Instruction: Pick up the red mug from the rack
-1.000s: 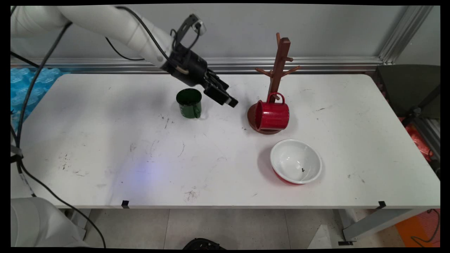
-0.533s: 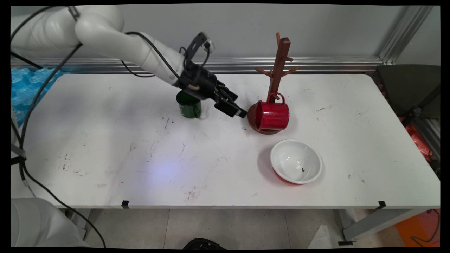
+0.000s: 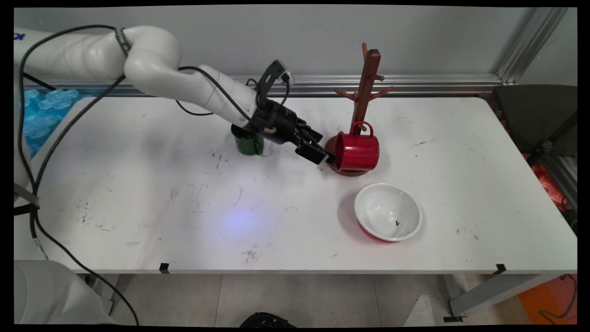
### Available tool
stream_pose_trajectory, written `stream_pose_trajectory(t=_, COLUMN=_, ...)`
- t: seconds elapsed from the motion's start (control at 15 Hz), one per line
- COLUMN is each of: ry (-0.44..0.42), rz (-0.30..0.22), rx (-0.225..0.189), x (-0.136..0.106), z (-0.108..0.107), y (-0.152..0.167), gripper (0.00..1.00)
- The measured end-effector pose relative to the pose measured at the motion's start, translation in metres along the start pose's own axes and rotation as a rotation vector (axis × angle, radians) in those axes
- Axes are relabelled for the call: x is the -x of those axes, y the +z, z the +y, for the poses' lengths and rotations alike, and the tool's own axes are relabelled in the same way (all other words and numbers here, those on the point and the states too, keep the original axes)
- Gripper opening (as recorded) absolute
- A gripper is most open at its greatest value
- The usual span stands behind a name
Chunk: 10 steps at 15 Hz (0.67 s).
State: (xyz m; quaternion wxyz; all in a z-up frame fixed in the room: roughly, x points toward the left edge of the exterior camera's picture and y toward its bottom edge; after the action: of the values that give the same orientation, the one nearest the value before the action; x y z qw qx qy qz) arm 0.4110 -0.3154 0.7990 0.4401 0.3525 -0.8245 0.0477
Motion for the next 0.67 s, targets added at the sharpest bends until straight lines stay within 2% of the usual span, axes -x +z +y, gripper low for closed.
stream_pose_trajectory(t=0.67, ry=-0.029, rz=0.044, rx=-0.015, x=0.004, z=-0.004, y=0.037, gripper=1.00)
